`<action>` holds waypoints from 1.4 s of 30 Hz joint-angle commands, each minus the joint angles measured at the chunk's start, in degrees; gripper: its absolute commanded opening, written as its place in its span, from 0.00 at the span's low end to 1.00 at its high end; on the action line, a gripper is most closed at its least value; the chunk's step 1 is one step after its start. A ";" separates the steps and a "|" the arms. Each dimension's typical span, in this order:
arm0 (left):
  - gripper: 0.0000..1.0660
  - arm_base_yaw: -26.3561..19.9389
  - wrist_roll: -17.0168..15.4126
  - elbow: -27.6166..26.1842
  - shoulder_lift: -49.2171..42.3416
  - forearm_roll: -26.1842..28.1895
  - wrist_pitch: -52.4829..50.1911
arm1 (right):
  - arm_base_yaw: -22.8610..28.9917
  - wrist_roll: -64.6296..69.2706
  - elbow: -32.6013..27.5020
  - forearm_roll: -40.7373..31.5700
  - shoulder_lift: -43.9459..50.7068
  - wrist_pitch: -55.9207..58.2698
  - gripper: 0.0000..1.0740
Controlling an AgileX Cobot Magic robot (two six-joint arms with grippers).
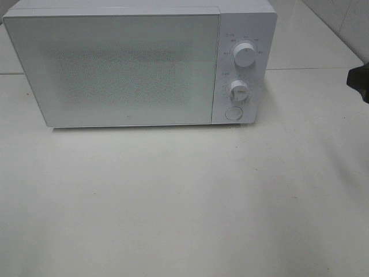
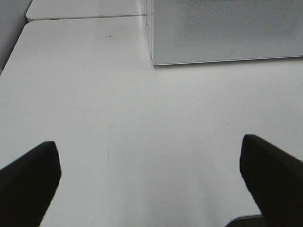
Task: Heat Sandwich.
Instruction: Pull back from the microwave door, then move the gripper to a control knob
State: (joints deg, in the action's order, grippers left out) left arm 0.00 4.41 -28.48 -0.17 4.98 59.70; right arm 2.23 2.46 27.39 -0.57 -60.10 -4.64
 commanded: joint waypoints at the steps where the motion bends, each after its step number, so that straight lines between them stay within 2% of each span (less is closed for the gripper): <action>1: 0.91 0.17 -0.46 0.11 -1.32 0.00 -0.29 | -0.17 -0.52 -0.06 -0.29 -3.61 -5.90 0.71; 5: 0.91 0.17 -0.46 0.11 -1.32 0.00 -0.29 | -0.17 -2.81 -1.78 -0.57 -7.16 -14.21 0.71; 7: 0.91 0.17 -0.46 0.11 -1.32 0.00 -0.29 | 0.63 -4.81 -3.27 -3.21 -8.77 -18.33 0.71; 8: 0.91 0.17 -0.46 0.11 -1.32 0.00 -0.29 | 2.35 -7.79 -4.76 -6.76 -10.08 -22.23 0.71; 10: 0.91 0.17 -0.46 0.11 -1.32 0.00 -0.29 | 3.55 -9.74 -5.44 -8.48 -10.83 -24.29 0.71; 12: 0.91 0.17 -0.46 0.11 -1.32 0.00 -0.29 | 6.36 -13.12 -6.47 -11.63 -12.38 -27.85 0.71; 13: 0.91 0.17 -0.46 0.11 -1.32 0.00 -0.29 | 9.00 -16.39 -7.16 -15.41 -14.38 -31.11 0.71; 15: 0.91 0.17 -0.46 0.11 -1.32 0.00 -0.29 | 10.49 -17.59 -7.45 -17.13 -15.41 -32.72 0.71; 17: 0.91 0.17 -0.46 0.11 -1.32 0.00 -0.29 | 14.27 -18.96 -7.96 -21.49 -18.33 -37.36 0.71; 21: 0.91 0.17 -0.46 0.11 -1.32 0.00 -0.29 | 18.05 -18.96 -7.96 -24.41 -21.31 -41.65 0.71; 22: 0.91 0.17 -0.46 0.11 -1.32 0.00 -0.29 | 20.68 -18.96 -7.96 -26.47 -23.49 -44.69 0.71; 26: 0.91 0.17 -0.46 0.11 -1.32 0.00 -0.29 | 24.29 -18.96 -7.96 -30.25 -26.01 -48.47 0.71; 27: 0.91 0.17 -0.46 0.11 -1.32 0.00 -0.29 | 27.04 -18.96 -7.91 -33.06 -27.85 -51.28 0.71; 32: 0.91 0.17 -0.46 0.11 -1.32 0.00 -0.29 | 32.60 -18.96 -7.68 -37.01 -31.46 -56.04 0.71; 42: 0.91 0.17 -0.46 0.11 -1.32 0.00 -0.29 | 39.71 -18.91 -4.41 -42.11 -37.07 -61.13 0.71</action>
State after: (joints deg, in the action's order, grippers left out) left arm 0.00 4.41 -28.48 -0.17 4.98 59.70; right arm 41.14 -15.70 22.00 -41.83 -96.60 -64.40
